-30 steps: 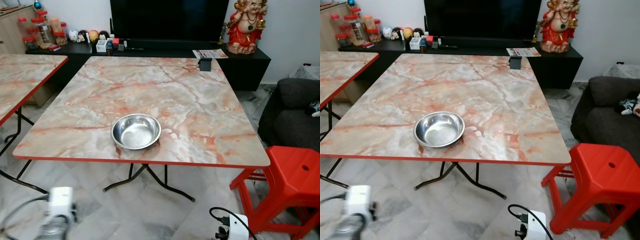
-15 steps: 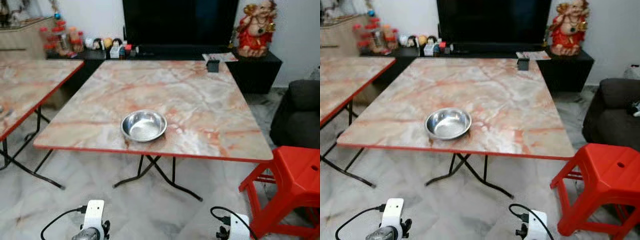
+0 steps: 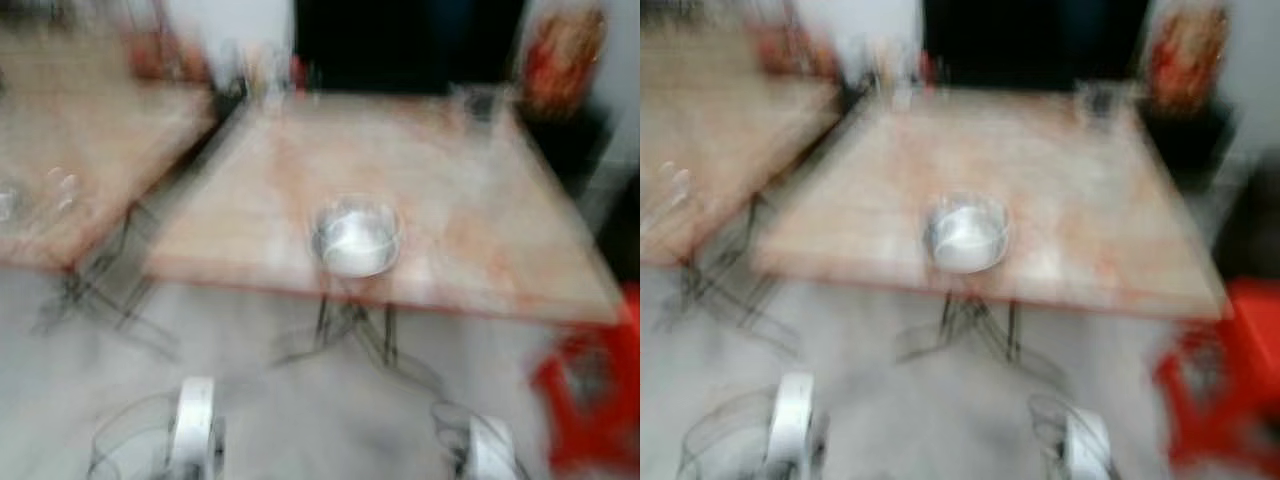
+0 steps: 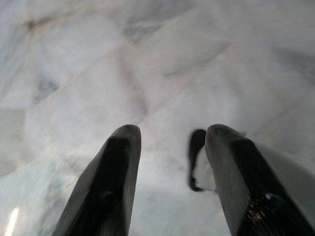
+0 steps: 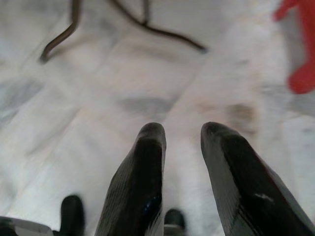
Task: Setting the table
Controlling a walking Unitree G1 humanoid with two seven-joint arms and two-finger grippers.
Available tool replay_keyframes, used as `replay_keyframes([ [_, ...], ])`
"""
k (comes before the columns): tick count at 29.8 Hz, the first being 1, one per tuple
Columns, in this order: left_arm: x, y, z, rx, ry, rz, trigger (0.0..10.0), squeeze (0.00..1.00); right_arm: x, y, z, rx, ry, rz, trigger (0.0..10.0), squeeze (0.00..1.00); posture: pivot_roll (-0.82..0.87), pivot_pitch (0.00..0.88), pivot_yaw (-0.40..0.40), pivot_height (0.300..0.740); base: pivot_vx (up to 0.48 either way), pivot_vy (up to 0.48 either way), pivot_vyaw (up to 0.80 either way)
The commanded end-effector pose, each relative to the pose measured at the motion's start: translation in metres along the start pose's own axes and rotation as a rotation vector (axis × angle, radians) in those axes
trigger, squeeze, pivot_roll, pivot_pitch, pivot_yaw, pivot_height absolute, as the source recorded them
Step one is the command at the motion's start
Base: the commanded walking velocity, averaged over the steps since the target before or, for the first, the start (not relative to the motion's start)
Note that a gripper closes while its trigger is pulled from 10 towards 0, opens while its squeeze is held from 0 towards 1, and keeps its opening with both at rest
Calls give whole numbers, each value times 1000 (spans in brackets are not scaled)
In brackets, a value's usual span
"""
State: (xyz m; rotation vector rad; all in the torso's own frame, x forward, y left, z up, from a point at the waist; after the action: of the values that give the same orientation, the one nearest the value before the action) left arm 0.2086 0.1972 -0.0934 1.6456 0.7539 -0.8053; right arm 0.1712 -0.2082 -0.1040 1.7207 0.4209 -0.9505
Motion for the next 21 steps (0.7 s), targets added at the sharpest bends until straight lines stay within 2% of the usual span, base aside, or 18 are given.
replay_keyframes([
  [1, 2, 23, -5, 32, 16, 63, 10000, 0, 1, -1, -11, 9, 23, -5, 10000, 0, -40, 0, 16, 740, 0, 0, 0],
  [6, 2, 18, -2, 29, 6, 50, 10000, 0, 1, -1, -11, 9, 25, -6, 10000, 0, -42, 0, 17, 740, 0, 0, 0],
  [10, 0, 4, -2, 52, 10, 12, 10000, 0, 0, -2, -11, 9, 25, -5, 10000, 0, -43, 0, 24, 740, 0, 0, 0],
  [21, 0, 0, 3, 59, -5, 6, 10000, 0, 0, -3, -11, 16, 22, -12, 10000, 0, -41, 0, 24, 740, 0, 0, 0],
])
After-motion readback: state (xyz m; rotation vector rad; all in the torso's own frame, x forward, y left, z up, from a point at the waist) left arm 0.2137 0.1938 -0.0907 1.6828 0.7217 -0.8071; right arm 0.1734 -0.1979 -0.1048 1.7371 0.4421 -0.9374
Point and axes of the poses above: a point about 5 cm out from each wrist's last joint towards the gripper, its own x axis pointing out of the wrist towards the gripper, its own y axis along the axis of the wrist's last joint, z = x × y, the point moved 2 cm from there along x, pointing out of the wrist towards the gripper, and after that the axes turned 11 degrees about x, right-handed, at the moved point
